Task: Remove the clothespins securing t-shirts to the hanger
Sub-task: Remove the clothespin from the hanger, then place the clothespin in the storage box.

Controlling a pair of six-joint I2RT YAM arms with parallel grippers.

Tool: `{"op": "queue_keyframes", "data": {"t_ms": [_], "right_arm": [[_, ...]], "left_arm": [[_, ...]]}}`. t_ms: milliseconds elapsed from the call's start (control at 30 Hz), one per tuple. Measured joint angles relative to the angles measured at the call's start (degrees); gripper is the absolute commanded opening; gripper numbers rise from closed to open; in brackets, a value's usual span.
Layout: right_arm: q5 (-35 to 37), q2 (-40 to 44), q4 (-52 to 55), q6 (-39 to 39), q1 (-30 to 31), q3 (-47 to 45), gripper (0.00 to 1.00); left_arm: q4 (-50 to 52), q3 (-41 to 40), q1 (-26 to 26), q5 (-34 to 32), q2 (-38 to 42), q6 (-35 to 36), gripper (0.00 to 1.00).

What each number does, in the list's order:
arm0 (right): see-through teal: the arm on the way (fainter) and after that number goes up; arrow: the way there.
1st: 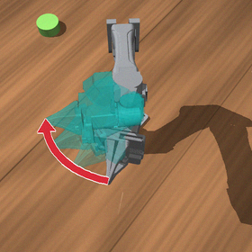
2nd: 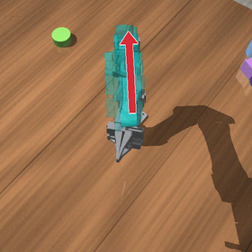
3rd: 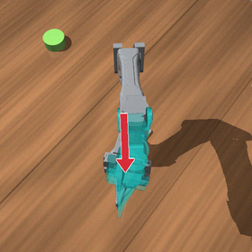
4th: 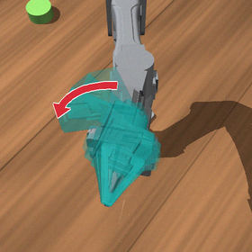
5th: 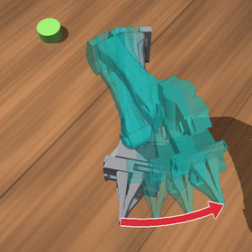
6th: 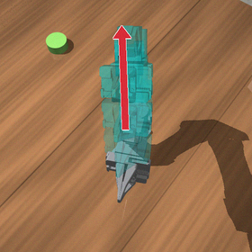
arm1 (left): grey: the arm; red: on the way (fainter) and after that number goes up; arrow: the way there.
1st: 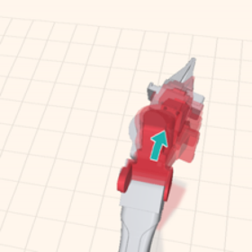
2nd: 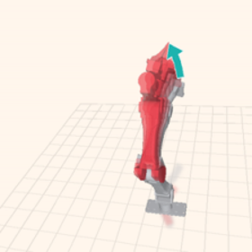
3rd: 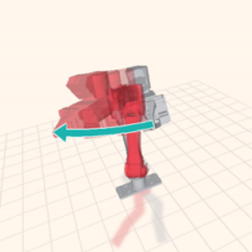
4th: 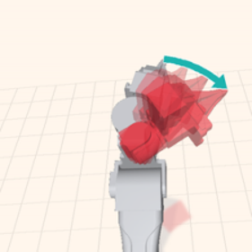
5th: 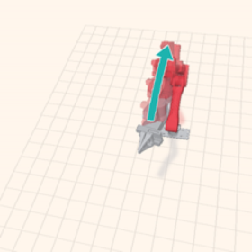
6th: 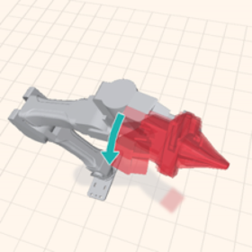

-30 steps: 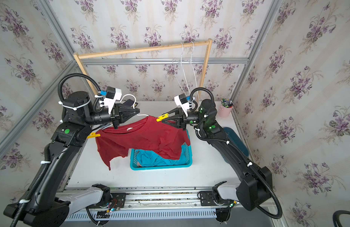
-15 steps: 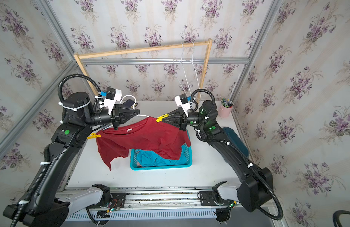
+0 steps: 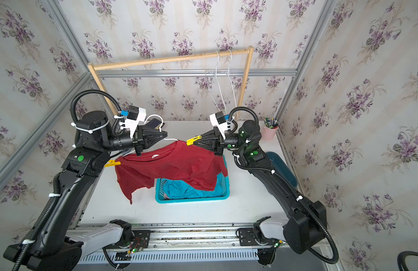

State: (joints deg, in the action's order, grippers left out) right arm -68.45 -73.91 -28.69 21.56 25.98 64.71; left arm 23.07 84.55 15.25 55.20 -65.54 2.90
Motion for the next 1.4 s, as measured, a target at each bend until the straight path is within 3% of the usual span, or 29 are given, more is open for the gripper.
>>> {"op": "queue_keyframes", "data": {"t_ms": [233, 433, 767, 867, 1100, 1200, 1333, 1400], "right_arm": [[3.9, 2.6, 4.7, -3.7, -0.8, 0.6, 0.06], [14.4, 6.8, 16.2, -8.6, -5.3, 0.7, 0.06], [29.8, 18.6, 29.1, -8.5, -21.4, -13.7, 0.07], [34.3, 18.9, 31.7, -8.4, -24.9, -15.8, 0.07], [51.8, 17.5, 35.5, -5.6, -34.2, -23.0, 0.08], [55.0, 15.7, 35.8, -4.1, -39.4, -26.6, 0.09], [56.5, 13.0, 35.2, -2.0, -45.2, -30.4, 0.16], [56.3, 11.5, 34.9, -1.9, -46.5, -31.1, 0.26]], "left_arm": [[0.0, -0.7, 0.0, -0.9, 0.2, 0.2, 0.01], [0.0, -1.4, -0.1, -3.5, 0.2, 1.1, 0.01], [0.1, -0.5, -0.1, -5.5, -1.9, 2.6, 0.01], [0.1, -0.5, -0.1, -5.6, -2.5, 3.0, 0.02], [0.1, -1.5, -0.1, -5.6, -2.9, 3.6, 0.02], [0.1, -2.1, -0.1, -5.6, -2.5, 3.6, 0.02], [0.0, -2.8, -0.1, -5.2, -1.9, 3.7, 0.02], [0.0, -3.4, -0.1, -5.1, -1.6, 3.9, 0.01]]}}
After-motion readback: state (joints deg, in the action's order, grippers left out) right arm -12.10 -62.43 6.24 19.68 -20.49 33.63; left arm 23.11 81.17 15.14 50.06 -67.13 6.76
